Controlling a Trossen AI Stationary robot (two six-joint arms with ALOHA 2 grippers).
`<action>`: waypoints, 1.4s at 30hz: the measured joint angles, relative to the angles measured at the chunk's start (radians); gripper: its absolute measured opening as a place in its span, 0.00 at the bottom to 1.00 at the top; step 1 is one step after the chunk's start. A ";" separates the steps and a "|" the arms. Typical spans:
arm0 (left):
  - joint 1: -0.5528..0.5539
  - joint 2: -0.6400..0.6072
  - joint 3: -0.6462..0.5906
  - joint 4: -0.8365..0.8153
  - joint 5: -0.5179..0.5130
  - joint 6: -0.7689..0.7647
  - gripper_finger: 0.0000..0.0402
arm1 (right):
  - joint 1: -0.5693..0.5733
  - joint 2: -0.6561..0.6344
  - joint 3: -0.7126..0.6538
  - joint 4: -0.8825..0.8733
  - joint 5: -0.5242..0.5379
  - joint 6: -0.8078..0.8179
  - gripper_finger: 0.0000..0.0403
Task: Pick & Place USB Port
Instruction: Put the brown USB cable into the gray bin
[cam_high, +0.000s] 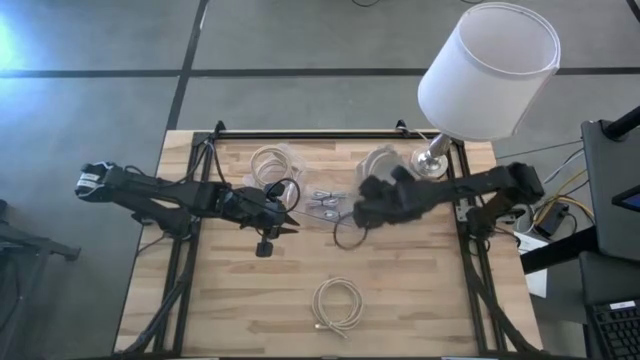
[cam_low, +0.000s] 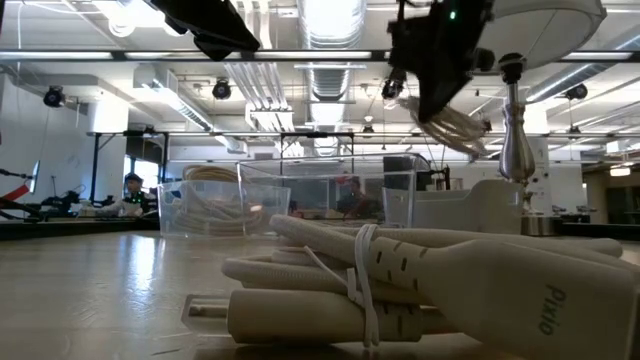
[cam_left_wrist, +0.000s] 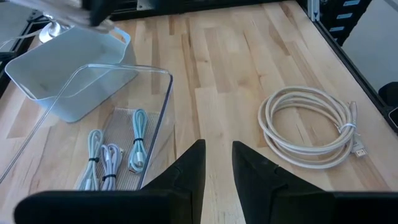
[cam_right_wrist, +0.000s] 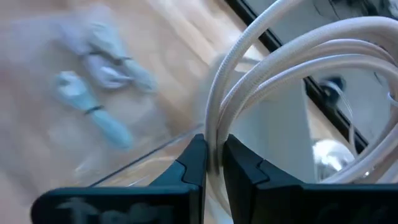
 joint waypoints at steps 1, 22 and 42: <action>0.000 0.000 0.000 0.000 0.000 0.000 0.20 | -0.022 0.000 -0.012 0.000 -0.006 0.010 0.08; 0.000 0.000 0.000 0.024 0.000 0.021 0.20 | -0.227 0.026 -0.283 0.197 -0.060 0.021 0.10; 0.000 0.000 0.000 0.023 0.000 0.019 0.20 | -0.227 0.026 -0.220 0.199 -0.059 -0.034 0.34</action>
